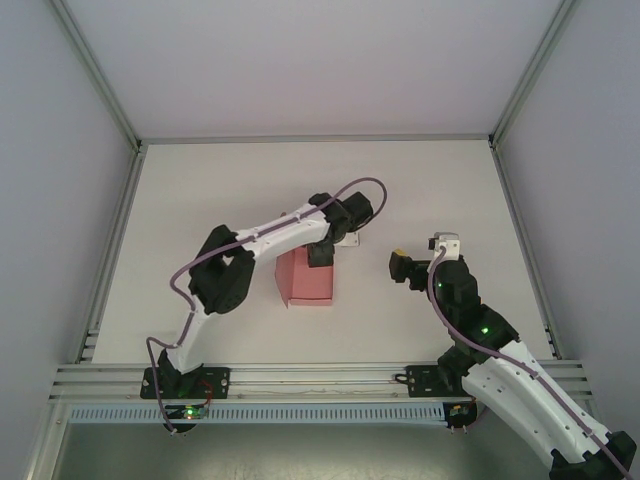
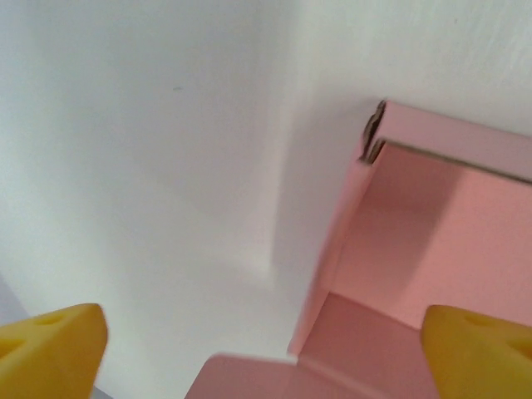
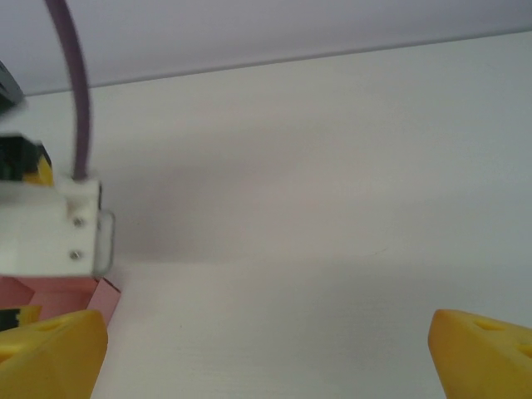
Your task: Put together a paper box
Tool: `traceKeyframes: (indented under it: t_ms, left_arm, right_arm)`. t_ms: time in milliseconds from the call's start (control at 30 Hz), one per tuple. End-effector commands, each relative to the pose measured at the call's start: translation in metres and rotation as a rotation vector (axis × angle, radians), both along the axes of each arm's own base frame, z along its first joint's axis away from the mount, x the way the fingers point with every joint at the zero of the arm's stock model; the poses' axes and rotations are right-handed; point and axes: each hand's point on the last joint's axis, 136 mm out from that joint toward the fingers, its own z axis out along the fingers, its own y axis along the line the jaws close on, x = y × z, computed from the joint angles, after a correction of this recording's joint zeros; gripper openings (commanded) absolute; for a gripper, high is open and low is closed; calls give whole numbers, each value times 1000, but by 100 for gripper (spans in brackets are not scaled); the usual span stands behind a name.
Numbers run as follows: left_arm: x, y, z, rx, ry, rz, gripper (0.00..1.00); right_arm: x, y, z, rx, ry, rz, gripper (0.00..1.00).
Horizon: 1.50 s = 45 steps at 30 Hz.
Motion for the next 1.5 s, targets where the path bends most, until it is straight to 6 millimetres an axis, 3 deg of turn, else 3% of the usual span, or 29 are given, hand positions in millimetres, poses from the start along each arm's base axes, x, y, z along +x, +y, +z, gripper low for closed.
traceKeyframes:
  t_ms: [0, 100, 233, 333, 467, 567, 700, 800, 967, 1167, 1267, 1367, 1467]
  left_arm:
    - [-8, -8, 31, -101, -34, -21, 100]
    - [-10, -11, 58, -212, -90, -7, 100]
    - [0, -13, 130, -474, -311, 121, 100]
    - [12, 21, 200, -694, -574, 396, 100]
    - [-10, 82, 235, -904, -643, 688, 100]
    - [-29, 123, 225, -1022, -617, 866, 100]
    - [-58, 179, 181, -1049, -599, 1136, 100]
    - [-81, 199, 145, -1071, -586, 1257, 100]
    - [-100, 210, 107, -1062, -546, 1329, 100]
    - [-104, 209, 81, -994, -498, 1353, 100]
    - [-101, 206, 74, -973, -485, 1350, 100]
    - [-99, 204, 70, -962, -483, 1353, 100]
    - [-97, 202, 68, -960, -477, 1352, 100]
  right_arm:
    - [0, 6, 1, 9, -15, 41, 98]
    - [0, 10, 4, 7, -28, 70, 98]
    - [1, 25, 3, -11, -34, 159, 98]
    - [1, 56, -1, -30, -14, 336, 98]
    - [14, 93, -8, -75, 45, 504, 98]
    - [31, 118, -23, -156, 123, 593, 98]
    - [52, 159, -48, -293, 193, 754, 98]
    - [58, 190, -68, -400, 265, 903, 98]
    - [82, 223, -89, -494, 315, 979, 97]
    - [95, 239, -116, -474, 404, 990, 87]
    - [96, 243, -125, -457, 424, 971, 77]
    - [101, 240, -129, -459, 431, 917, 52]
    - [106, 234, -134, -458, 436, 855, 43]
